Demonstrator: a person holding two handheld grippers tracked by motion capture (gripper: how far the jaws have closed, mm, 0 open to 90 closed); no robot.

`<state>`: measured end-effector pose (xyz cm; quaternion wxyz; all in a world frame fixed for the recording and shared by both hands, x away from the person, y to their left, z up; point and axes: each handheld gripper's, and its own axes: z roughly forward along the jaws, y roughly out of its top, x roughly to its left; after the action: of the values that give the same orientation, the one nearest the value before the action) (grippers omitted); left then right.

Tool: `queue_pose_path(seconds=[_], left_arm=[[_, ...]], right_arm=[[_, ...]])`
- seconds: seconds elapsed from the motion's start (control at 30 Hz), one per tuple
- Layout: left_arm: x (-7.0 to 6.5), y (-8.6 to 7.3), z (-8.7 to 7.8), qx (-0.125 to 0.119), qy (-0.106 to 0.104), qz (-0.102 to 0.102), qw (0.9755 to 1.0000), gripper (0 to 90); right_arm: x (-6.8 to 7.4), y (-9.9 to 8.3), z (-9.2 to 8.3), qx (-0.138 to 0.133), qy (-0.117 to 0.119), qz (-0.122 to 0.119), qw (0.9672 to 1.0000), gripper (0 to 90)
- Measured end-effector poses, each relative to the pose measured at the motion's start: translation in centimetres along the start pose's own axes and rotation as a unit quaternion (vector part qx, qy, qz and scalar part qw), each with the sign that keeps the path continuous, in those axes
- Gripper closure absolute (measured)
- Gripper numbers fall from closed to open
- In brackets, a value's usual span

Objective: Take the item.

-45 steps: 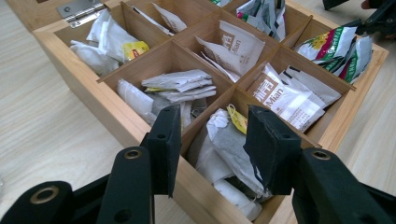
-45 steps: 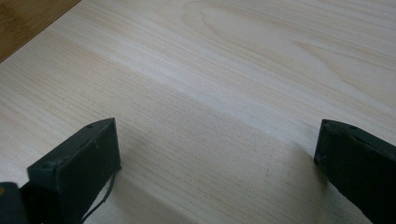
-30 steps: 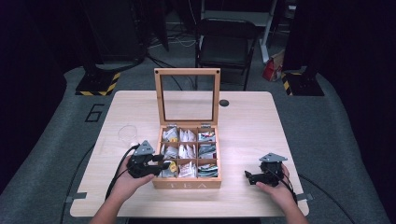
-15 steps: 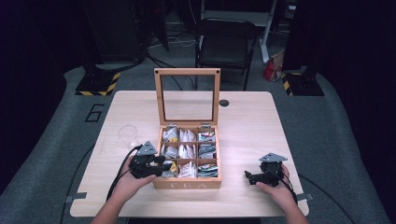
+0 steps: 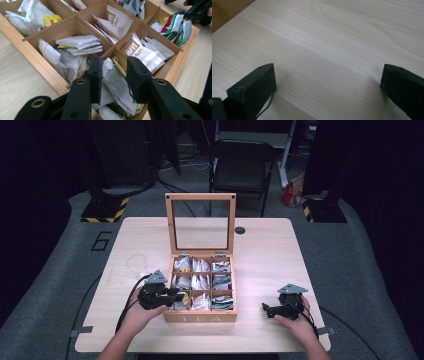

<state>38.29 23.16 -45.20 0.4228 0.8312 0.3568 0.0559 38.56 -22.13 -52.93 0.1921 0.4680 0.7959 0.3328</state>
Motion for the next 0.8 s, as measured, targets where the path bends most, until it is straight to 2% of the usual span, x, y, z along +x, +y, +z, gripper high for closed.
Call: queue_pose_path(seconds=[0.03, 0.17, 0.27, 0.3, 0.37, 0.43, 0.63, 0.8], left_arm=[[0.04, 0.12, 0.09, 0.000, -0.004, -0.009, 1.0000, 68.5], [0.14, 0.20, 0.30, 0.002, 0.001, -0.006, 1.0000, 69.2], [0.38, 0.26, 0.48, -0.001, 0.001, -0.012, 0.9999, 71.4], [0.35, 0.26, 0.62, -0.005, 0.006, -0.015, 0.9999, 72.5], [0.44, 0.31, 0.70, 0.000, -0.001, -0.014, 0.9999, 75.4], [0.37, 0.33, 0.89, -0.001, 0.007, -0.015, 0.9999, 78.7], [-0.06, 0.30, 0.65, -0.001, 0.012, 0.002, 0.9999, 86.9], [-0.36, 0.19, 0.28, -0.005, 0.012, 0.005, 0.9999, 89.2]], right_arm=[[0.00, 0.00, -0.01, 0.000, 0.000, 0.000, 1.0000, 0.0], [0.00, 0.00, -0.01, 0.001, 0.000, 0.000, 1.0000, 0.0], [0.00, 0.00, 0.00, 0.000, 0.000, 0.000, 1.0000, 0.0], [-0.01, 0.00, -0.01, 0.000, 0.000, 0.000, 1.0000, 0.0], [-0.01, 0.00, 0.00, 0.000, 0.001, 0.000, 1.0000, 0.0], [-0.01, 0.00, 0.00, 0.000, 0.000, 0.000, 1.0000, 0.0], [-0.01, 0.00, 0.00, 0.000, 0.001, 0.000, 1.0000, 0.0], [-0.01, 0.00, -0.01, 0.000, 0.001, 0.000, 1.0000, 0.0]])
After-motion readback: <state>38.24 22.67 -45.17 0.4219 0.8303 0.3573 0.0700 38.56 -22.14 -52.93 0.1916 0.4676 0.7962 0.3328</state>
